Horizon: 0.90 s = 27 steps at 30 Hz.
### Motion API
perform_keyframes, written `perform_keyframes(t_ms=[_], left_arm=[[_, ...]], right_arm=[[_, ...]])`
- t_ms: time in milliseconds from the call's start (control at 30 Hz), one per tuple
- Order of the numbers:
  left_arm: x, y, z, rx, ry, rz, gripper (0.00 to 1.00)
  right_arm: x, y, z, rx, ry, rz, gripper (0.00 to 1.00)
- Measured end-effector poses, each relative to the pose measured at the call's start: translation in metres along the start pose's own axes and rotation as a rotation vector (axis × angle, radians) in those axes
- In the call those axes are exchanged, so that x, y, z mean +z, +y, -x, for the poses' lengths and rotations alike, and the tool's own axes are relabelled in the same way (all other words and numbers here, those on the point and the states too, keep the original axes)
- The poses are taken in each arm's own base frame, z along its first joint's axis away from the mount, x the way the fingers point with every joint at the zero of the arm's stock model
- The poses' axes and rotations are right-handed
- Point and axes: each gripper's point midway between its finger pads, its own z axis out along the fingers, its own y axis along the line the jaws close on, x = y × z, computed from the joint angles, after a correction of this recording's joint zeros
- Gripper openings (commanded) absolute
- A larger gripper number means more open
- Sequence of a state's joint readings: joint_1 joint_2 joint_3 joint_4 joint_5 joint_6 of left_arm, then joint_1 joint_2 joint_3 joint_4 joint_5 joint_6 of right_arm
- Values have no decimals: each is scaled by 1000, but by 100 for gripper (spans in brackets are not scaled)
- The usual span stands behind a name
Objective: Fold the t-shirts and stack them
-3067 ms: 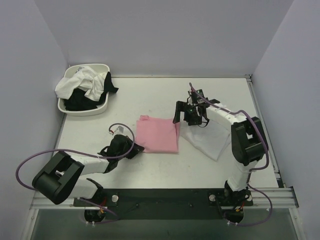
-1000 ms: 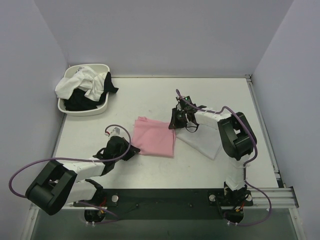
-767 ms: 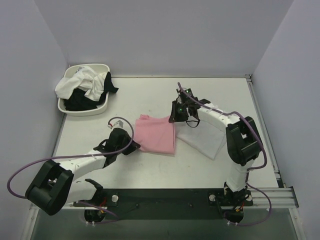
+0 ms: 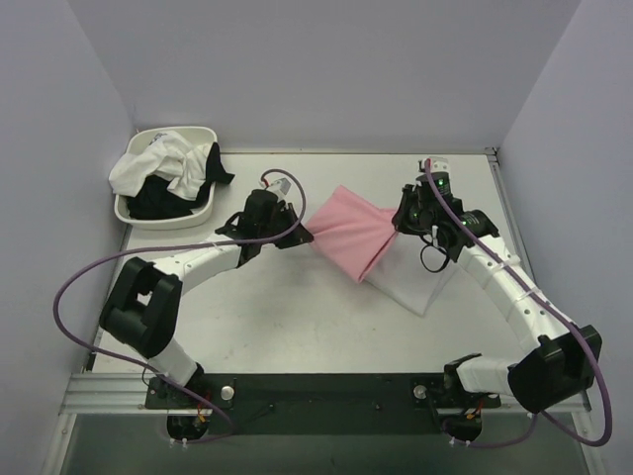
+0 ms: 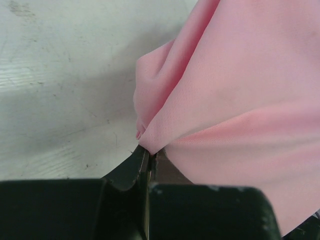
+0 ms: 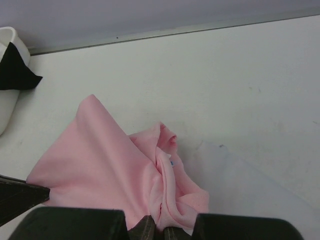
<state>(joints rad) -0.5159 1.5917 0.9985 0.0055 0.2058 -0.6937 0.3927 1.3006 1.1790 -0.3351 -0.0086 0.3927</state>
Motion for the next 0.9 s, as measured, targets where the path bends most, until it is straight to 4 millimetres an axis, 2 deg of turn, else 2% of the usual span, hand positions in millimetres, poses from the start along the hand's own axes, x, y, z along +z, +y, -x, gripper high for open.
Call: perform_keyframes(t_ms=[133, 367, 500, 633, 767, 900], left_arm=[[17, -11, -17, 16, 55, -44, 0], [31, -57, -36, 75, 88, -131, 0], [39, -86, -46, 93, 106, -182, 0], [47, -105, -49, 97, 113, -214, 0], [55, -114, -48, 99, 112, -228, 0], [60, -117, -60, 99, 132, -230, 0]], right_arm=[[-6, -30, -14, 36, 10, -66, 0], [-13, -75, -33, 98, 26, -165, 0], [-14, -87, -33, 122, 27, -194, 0], [-14, -94, -32, 142, 26, -211, 0], [-9, -104, -33, 166, 38, -237, 0], [-6, -116, -40, 192, 46, -270, 0]])
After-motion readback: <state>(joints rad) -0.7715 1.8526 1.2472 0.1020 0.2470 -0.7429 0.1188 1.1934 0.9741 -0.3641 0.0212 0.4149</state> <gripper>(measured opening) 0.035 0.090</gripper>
